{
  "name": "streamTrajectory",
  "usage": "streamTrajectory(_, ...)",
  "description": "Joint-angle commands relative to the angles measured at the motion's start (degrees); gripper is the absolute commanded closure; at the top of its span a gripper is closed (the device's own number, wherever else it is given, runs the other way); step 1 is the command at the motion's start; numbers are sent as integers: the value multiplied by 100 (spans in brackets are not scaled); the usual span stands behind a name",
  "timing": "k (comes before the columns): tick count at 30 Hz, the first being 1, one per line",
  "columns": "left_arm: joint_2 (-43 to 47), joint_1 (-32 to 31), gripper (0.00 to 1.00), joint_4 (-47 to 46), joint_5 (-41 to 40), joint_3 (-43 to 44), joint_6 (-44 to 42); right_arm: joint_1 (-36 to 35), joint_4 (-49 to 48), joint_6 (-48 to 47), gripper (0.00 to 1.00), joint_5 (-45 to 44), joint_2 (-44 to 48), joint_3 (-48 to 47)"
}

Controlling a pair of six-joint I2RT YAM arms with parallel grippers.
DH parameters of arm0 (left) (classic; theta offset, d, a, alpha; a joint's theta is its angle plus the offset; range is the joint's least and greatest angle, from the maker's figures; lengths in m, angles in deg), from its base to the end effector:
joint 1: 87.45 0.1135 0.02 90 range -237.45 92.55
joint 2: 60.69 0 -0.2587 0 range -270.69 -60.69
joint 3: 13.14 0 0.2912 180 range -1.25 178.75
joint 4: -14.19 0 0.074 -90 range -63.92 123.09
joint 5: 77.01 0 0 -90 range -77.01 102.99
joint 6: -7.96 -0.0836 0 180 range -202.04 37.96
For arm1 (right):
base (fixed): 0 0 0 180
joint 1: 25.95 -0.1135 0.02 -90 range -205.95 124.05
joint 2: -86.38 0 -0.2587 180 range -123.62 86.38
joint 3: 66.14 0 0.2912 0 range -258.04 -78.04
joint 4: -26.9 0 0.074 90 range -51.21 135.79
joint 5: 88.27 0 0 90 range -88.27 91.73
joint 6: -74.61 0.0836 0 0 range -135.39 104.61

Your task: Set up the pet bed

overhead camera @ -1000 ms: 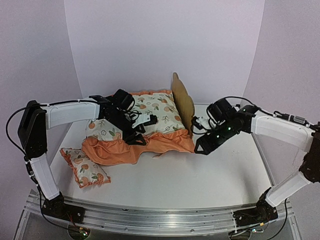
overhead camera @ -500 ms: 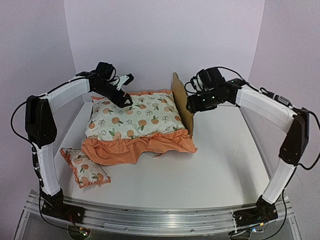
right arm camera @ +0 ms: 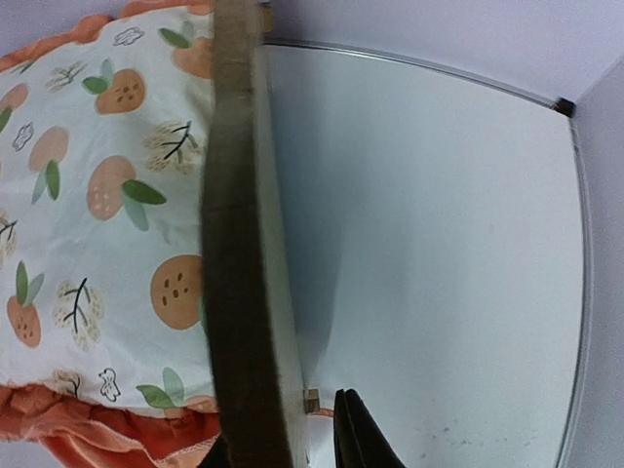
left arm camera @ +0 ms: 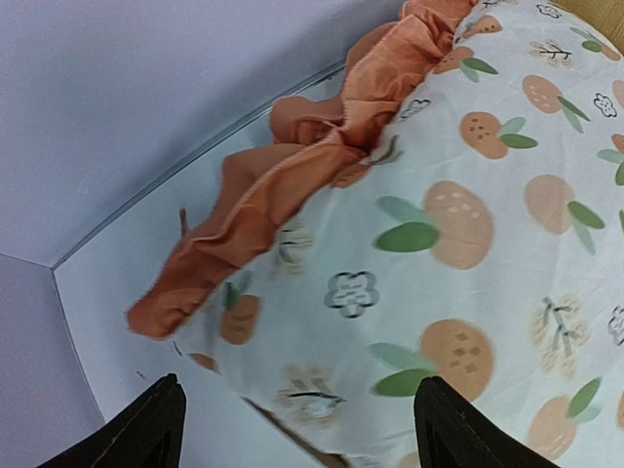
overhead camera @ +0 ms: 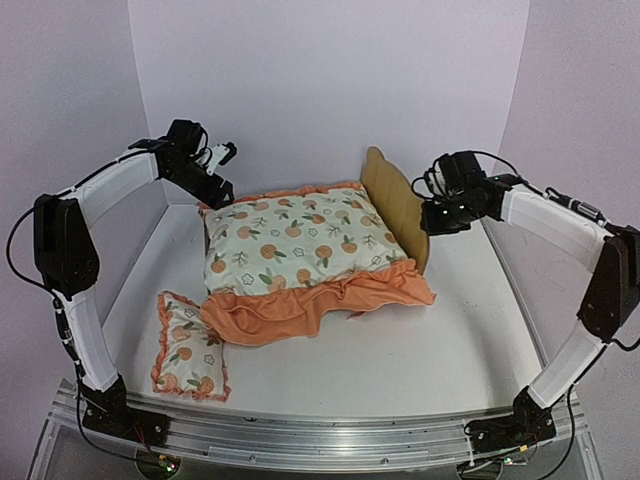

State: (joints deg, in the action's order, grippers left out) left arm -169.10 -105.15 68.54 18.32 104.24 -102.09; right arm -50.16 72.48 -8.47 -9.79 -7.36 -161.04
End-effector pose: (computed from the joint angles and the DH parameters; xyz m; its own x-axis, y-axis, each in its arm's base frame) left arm 0.4738 -0.1593 0.2924 -0.5119 0.5217 -0.6825 0.5752 0.7982 0.1787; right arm 0.4076 0.1650 0.2684 -0.6664 -0.1702 -0.7259 -0.1928 0.9798 -0.0527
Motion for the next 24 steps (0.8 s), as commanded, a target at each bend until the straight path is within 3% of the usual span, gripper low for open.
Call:
streamTrajectory(1, 616, 39, 17, -168, 20, -141, -260, 976, 340, -615, 68, -410, 260, 186)
streamTrajectory(5, 657, 55, 16, -269, 74, -206, -425, 1809, 415, -826, 47, 469, -37, -17)
streamTrajectory(11, -154, 123, 17, -280, -40, 322, -451, 1945, 1110, -29, 36, 467, 319, -569)
streamTrajectory(14, -918, 189, 19, -153, -58, 1083, -327, 1943, 1470, 482, 38, 354, 917, -319)
streamTrajectory(18, -1951, 280, 22, -341, -127, 1864, -246, 1925, 1758, 1257, 46, 393, 1839, 679)
streamTrajectory(24, -2724, 311, 23, -877, 128, 2049, -262, 1355, 1455, 2326, 55, 408, 2270, 2111)
